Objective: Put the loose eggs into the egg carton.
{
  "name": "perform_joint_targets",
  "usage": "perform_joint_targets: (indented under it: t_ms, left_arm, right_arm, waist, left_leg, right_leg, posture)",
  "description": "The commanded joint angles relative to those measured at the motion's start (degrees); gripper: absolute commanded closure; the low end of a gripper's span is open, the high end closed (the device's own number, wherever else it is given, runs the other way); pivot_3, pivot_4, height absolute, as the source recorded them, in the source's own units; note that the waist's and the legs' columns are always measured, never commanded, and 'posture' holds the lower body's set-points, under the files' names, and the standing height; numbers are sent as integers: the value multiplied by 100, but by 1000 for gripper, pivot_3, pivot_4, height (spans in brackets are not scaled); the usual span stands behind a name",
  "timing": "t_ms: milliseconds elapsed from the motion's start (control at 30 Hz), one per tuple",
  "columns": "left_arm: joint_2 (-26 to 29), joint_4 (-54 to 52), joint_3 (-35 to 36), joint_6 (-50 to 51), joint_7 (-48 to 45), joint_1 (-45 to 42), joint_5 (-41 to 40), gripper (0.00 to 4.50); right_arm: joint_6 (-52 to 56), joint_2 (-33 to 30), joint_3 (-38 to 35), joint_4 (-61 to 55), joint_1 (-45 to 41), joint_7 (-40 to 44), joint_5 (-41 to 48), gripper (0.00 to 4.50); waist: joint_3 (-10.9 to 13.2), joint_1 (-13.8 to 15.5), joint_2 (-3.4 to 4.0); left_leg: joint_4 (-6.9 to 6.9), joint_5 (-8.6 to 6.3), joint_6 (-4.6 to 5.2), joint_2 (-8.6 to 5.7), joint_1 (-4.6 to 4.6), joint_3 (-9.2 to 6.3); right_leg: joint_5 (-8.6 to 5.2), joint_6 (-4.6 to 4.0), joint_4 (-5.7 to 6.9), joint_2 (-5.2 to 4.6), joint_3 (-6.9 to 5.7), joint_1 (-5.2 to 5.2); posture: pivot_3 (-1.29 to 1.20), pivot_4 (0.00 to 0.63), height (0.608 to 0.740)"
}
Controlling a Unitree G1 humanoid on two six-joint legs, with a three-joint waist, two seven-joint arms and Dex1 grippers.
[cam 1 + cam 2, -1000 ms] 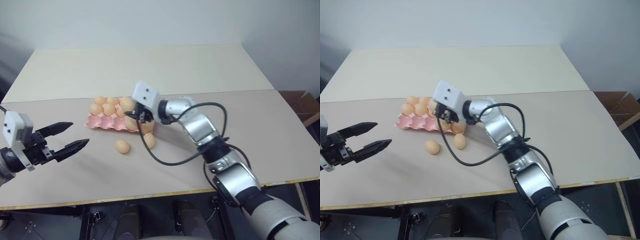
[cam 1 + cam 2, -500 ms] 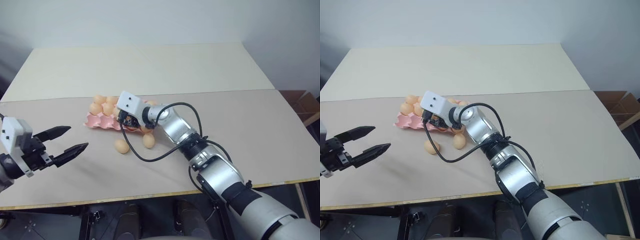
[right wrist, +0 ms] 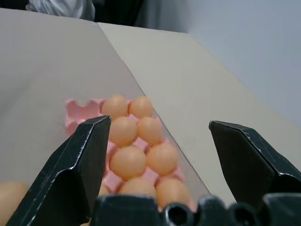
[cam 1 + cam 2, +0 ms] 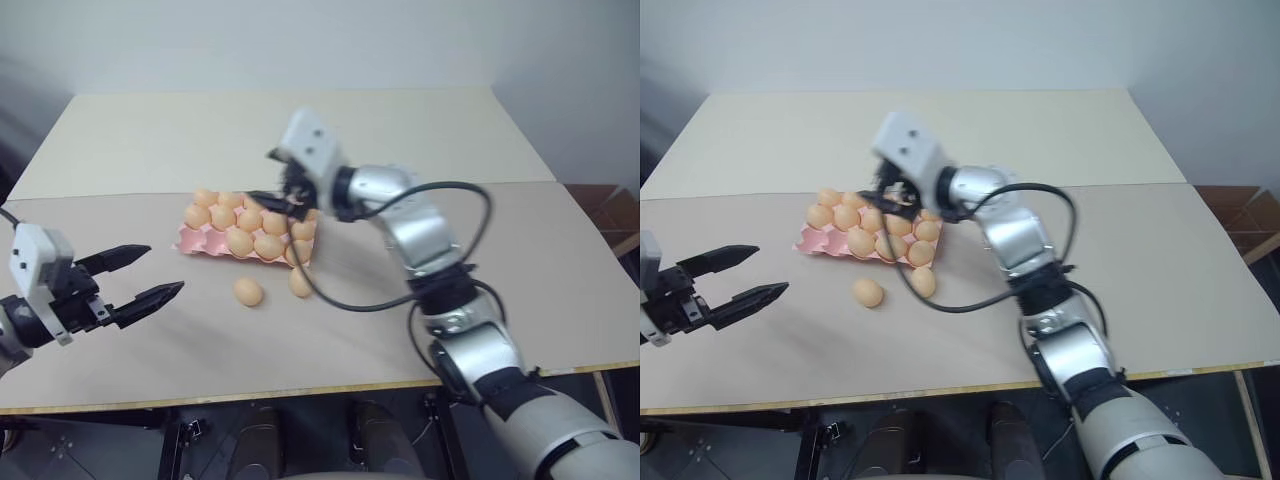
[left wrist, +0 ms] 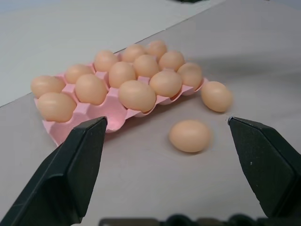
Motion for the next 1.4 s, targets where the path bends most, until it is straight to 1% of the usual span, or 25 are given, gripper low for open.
perform_joint_targets:
  t_ms: [33,100,200,233,333,400,500,600,700,767,833,1000,1100,1133,1233,1333,1400]
  left_arm:
    - [6,61,28,-292,-48,-125,99,0]
    - [15,153,17,-591,-330,-160,149,0]
    - [293,266,99,-557,-959,-37,-1,0]
    - [326,274,115,-514,-1023,-10,-27,0]
    - [355,388,24,-652,-1141,37,149,0]
    - [376,393,40,-650,-1208,106,184,0]
    - [442,470,49,-621,-1232,11,162,0]
    - [410,296,-58,-512,-1046,-123,98,0]
    - [343,213,-91,-536,-1126,-107,21,0]
    - [308,-45,-50,-416,-1020,-103,-126,0]
    - [313,-87,-36,-376,-1017,-108,-174,0]
    - [198,-16,-171,-531,-970,-96,8,0]
    - [144,1,-162,-471,-780,-137,2,0]
    - [191,-33,-199,-243,-709,-151,-137,0]
    - [185,-160,-363,-3,-631,-147,-292,0]
    - [136,-53,-496,-67,-673,-170,-220,0]
    - [152,65,-552,-164,-673,-201,-87,0]
  right_arm:
    - [180,-825,-516,-1198,547,520,476,562]
    - [276,-1445,-692,-1741,1061,796,640,562]
    - [378,-2157,-1056,-2451,1861,1157,1097,562]
    - [378,-2277,-1129,-2582,2029,1208,1220,562]
    - [7,-2690,-1706,-2934,3119,1609,1673,562]
    - [-256,-2963,-1888,-3041,3633,1791,1713,562]
    - [-735,-3205,-1914,-3053,4057,1865,1619,562]
    - [-1277,-3255,-2032,-2794,4304,1992,1691,562]
    - [-1570,-3124,-1978,-2452,4321,1937,1727,562]
    - [-1637,-3148,-2106,-2296,4419,2072,1924,562]
    - [-1692,-3196,-2127,-2262,4470,2095,1973,562]
    - [-1079,-3131,-1972,-2579,4265,1696,2298,562]
    - [-573,-2897,-1555,-2832,3916,1159,2253,562]
    - [-475,-2712,-1193,-2908,3746,906,1999,562]
    - [-154,-2198,-299,-3007,3308,311,1464,562]
    - [342,-1653,461,-2877,2849,-317,915,562]
    - [682,-1330,874,-2702,2610,-710,539,562]
  waist:
    - [-1,27,-1]
    - [0,50,-1]
    - [-1,32,-2]
    - [0,21,-2]
    - [0,41,-3]
    - [0,61,-3]
    - [0,59,-4]
    - [-1,64,-5]
    - [-3,61,-7]
    - [-2,69,-8]
    - [-2,76,-8]
    - [-2,70,-8]
    - [-3,37,-10]
    - [-3,40,-10]
    - [-4,43,-11]
    - [-4,55,-11]
    - [-7,58,-15]
  left_leg:
    - [-1,0,0,0,0,1]
    - [-4,0,0,1,0,2]
    - [-9,0,0,2,1,8]
    - [-9,0,0,3,5,13]
    - [-9,0,1,7,20,15]
    - [-8,0,1,7,28,15]
    - [-2,0,1,6,32,20]
    - [-1,0,0,7,36,20]
    - [-2,0,1,7,35,21]
    - [-2,0,1,6,33,22]
    - [-1,0,1,5,31,22]
    - [-1,0,1,6,40,22]
    - [-1,0,1,9,46,24]
    - [-2,0,1,10,48,24]
    - [-3,0,1,12,48,24]
    - [-3,0,0,10,41,24]
    - [0,0,1,9,35,26]
  right_leg:
    - [0,0,-1,1,0,0]
    - [-1,1,-4,3,0,-1]
    - [-6,-4,-6,5,0,-3]
    - [-8,-5,-5,6,4,-4]
    - [-30,28,0,10,8,2]
    - [-36,35,0,9,8,10]
    - [-49,16,0,5,12,14]
    - [-50,15,2,8,14,16]
    - [-44,25,0,8,15,17]
    - [-44,26,-1,7,17,17]
    - [-37,37,-1,7,19,17]
    - [-38,36,4,11,21,20]
    - [-42,28,6,15,27,21]
    - [-40,31,7,18,30,21]
    - [-37,35,7,26,37,19]
    - [-36,35,10,26,42,12]
    - [-18,6,11,25,44,8]
  posture:
    - [0,150,740]
    - [0,150,740]
    - [0,150,740]
    - [0,150,740]
    - [0,150,740]
    - [0,150,740]
    - [0,150,740]
    - [0,150,740]
    - [0,150,740]
    - [0,150,740]
    - [0,150,740]
    - [0,150,740]
    - [0,150,740]
    - [0,150,740]
    - [0,150,740]
    - [0,150,740]
    - [0,150,740]
